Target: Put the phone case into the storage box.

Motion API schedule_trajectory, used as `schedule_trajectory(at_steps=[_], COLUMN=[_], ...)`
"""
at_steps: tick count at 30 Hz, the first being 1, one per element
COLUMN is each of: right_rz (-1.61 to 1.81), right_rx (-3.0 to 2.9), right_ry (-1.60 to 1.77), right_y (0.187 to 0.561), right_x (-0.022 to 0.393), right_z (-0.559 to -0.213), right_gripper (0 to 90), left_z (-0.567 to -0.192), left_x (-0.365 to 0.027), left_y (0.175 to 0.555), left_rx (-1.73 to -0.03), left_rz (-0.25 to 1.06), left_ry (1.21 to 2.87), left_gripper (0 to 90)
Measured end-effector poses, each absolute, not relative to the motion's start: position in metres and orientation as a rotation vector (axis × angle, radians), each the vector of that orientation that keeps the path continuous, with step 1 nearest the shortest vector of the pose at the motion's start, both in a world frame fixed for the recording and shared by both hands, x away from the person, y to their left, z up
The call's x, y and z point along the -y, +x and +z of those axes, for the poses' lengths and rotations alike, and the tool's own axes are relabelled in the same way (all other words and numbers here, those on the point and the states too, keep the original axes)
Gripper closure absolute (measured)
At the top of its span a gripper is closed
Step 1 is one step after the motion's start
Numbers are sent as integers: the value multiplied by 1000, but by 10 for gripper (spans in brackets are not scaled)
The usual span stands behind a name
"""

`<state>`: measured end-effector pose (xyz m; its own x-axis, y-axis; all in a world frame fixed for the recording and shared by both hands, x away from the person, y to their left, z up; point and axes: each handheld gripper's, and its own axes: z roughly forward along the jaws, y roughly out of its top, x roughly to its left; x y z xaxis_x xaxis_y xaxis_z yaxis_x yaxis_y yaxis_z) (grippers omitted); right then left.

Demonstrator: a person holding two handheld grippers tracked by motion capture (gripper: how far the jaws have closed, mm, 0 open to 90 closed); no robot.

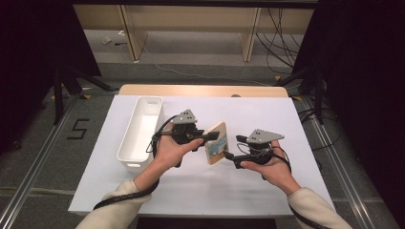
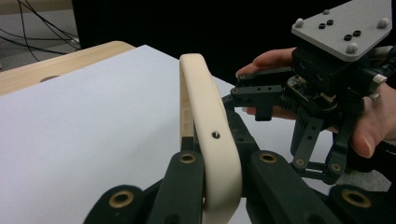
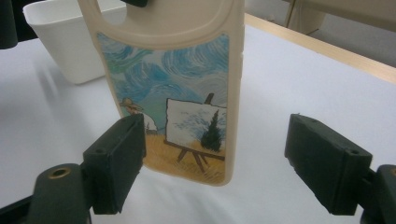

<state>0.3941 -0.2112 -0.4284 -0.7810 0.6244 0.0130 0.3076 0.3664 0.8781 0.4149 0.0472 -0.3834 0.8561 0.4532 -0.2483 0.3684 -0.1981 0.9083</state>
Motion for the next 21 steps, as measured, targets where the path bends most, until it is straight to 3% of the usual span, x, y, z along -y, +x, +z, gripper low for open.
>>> schedule_trajectory(at_steps=[10, 21], right_rz=[1376, 1386], right_rx=[-2331, -2395], right_ry=[782, 681], right_y=[395, 399], right_x=[211, 211], right_z=[-430, -432], right_gripper=[217, 280], left_z=[-382, -381], left_x=[-46, -42], left_y=[414, 412], left_rx=[-582, -522], left_rz=[63, 29], left_ry=[1826, 1847], left_gripper=[856, 855])
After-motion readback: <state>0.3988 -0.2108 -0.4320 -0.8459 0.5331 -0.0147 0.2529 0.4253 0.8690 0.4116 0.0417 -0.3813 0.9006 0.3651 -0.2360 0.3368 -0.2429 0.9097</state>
